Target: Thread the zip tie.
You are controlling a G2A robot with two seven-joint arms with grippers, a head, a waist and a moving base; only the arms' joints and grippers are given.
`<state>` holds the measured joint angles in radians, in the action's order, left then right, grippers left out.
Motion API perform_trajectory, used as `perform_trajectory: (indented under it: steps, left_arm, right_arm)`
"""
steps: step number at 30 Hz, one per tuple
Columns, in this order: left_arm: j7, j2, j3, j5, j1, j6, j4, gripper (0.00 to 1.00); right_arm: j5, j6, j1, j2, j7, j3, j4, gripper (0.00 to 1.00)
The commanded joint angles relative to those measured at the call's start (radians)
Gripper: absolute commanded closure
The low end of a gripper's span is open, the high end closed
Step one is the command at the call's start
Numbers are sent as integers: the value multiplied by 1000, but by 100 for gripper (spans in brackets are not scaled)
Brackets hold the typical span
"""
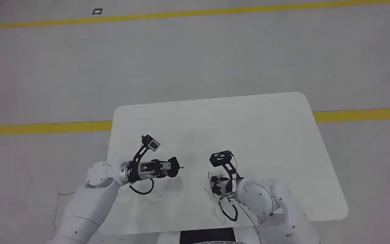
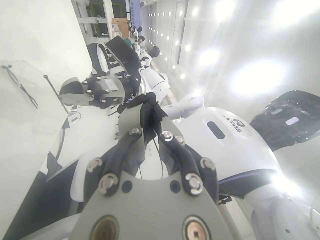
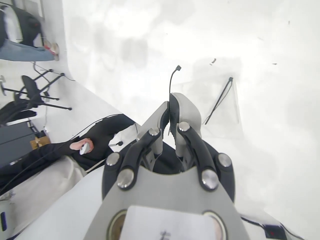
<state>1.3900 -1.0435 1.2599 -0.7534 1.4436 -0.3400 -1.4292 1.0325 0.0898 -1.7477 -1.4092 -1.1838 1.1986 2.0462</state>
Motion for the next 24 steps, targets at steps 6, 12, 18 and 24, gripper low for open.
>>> perform_trajectory:
  steps: [6,12,18,24]
  left_arm:
    - [0,0,0,0,0,0,0,100]
    - [0,0,0,0,0,0,0,100]
    - [0,0,0,0,0,0,0,100]
    - [0,0,0,0,0,0,0,100]
  right_arm:
    - [-173,-94,-13,10,48,38,-16,100]
    - [-173,-94,-13,10,48,38,-16,100]
    - [-195,-94,-10,12,100,35,-26,100]
    - [-248,-75,-40,16,288,59,11,100]
